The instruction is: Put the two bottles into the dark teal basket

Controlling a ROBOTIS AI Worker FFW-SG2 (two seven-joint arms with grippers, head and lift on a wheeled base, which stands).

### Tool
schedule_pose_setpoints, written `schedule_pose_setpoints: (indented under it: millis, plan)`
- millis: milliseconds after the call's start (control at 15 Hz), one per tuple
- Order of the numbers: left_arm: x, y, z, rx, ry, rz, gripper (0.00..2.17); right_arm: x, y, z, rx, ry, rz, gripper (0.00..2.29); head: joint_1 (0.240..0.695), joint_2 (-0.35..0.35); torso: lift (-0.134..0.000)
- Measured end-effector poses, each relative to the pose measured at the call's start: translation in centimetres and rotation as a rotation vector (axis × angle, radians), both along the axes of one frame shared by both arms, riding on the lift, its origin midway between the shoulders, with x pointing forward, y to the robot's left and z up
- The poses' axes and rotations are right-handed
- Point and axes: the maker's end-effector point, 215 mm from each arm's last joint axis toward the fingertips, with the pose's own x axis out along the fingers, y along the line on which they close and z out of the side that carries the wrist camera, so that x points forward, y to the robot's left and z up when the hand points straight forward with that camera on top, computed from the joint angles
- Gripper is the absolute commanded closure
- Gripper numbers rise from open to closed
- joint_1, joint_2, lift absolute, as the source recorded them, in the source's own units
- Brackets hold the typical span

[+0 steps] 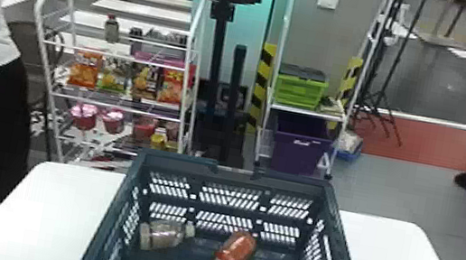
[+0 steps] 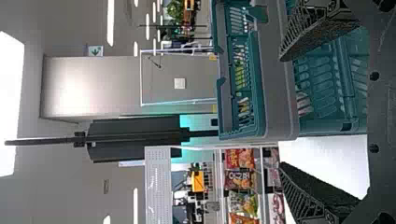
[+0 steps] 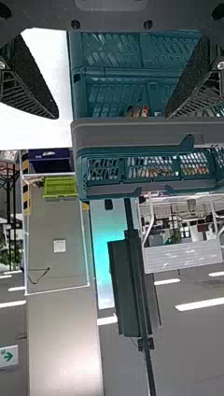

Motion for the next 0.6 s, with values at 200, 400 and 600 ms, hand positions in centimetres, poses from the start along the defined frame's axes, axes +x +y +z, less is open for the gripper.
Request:
schedule_pose_setpoints:
  millis: [200,400,600]
  plan:
    - [0.19,0.17,-0.08,-0.008,0.007,0.005,0.08,-0.14,0.11,0.13,-0.007,-0.002,0.004,0.03,0.499,0.000,0.000]
    - [0.31,0.27,-0.24,-0.009,0.014,0.007,0.08,-0.28,0.15,0.23,-0.010,-0.004,0.005,0.03,0.499,0.000,0.000]
    - [0.63,0.95,-0.25,-0.014,0.010,0.005,0.08,-0.33,0.01,0.29,-0.012,-0.006,0.003,0.03,0.499,0.000,0.000]
